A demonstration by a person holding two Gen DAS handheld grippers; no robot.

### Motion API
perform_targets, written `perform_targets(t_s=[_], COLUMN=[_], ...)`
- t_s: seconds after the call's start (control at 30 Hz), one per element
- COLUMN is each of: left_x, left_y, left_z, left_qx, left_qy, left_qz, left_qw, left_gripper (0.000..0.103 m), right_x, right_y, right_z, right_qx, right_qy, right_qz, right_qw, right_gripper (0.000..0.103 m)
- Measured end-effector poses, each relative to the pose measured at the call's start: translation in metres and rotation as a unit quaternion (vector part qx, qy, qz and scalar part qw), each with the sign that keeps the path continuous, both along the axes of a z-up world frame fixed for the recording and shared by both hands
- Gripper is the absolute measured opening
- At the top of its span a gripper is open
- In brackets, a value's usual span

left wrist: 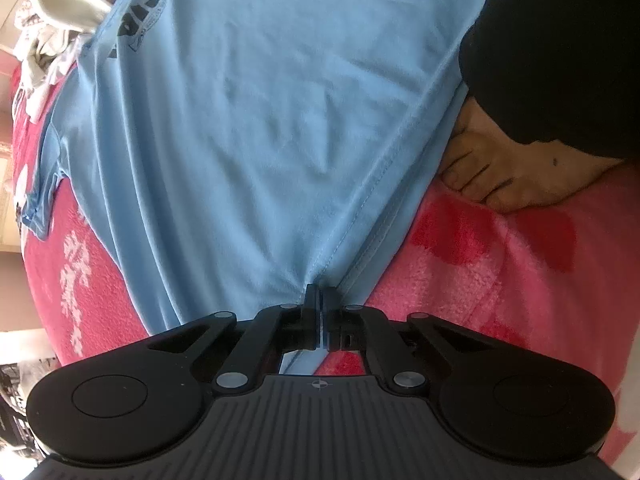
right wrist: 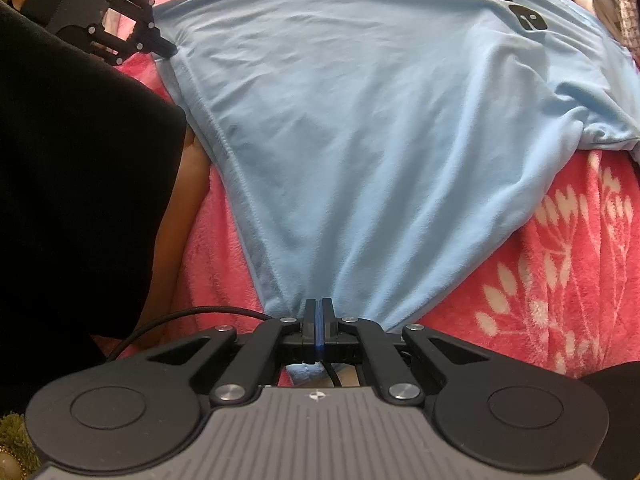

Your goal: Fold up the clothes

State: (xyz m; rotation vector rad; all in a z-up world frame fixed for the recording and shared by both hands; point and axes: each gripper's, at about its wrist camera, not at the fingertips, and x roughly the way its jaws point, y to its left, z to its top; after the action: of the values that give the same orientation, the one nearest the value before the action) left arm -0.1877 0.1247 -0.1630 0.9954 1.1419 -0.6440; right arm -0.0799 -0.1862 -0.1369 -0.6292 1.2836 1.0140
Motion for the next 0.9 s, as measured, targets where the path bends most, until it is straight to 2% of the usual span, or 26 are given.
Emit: perform_targets(t_s=[0.23,0.4,0.57,0.67,0.73,0.8,0.9], left_x=[-0.002,-0.013,-0.006,-0.008,-0.008,-0.008,-0.003], left_y=[0.005,-0.005,-0.002,-0.002,0.0,0.005,0.021], left_z=[0.024,0.019,0.006,0.009,0.017,0.032,0.055], left_qx=[-0.042,-0.05,-0.039,-0.025,-0.025,-0.035,-0.052], left_qy=[0.011,0.022,0.03,0.035,0.035,0.026,0.009], left_qz=[0.027,0.024,0.035,0.036,0.047,0.063,0.108], left_qw=[0.9987,0.9982,0.9982,0.9984,0.998,0.997,0.9928], left_gripper=[0.0,0.0,0.0,0.003,0.005,0.012,0.016], right_x=[0.0,-0.001,-0.001,-0.002,-0.003,-0.006,-0.009], right_y=[-0.001,-0.001,-0.003,-0.005,-0.004,-0.002,0.004], right_z=[-0.003,-0.005,-0.004,0.0,0.005,0.008,0.007], right_qx=[0.0,-0.001,-0.004,0.008,0.022,0.032,0.036], right_qy=[0.007,0.009,0.007,0.001,-0.005,-0.011,-0.013], right_qz=[-0.001,-0.001,-0.004,0.001,0.011,0.025,0.044], right_qw=[1.0,1.0,1.0,1.0,1.0,0.999,0.998], right_gripper=[0.001,0.001,0.001,0.004,0.006,0.008,0.015])
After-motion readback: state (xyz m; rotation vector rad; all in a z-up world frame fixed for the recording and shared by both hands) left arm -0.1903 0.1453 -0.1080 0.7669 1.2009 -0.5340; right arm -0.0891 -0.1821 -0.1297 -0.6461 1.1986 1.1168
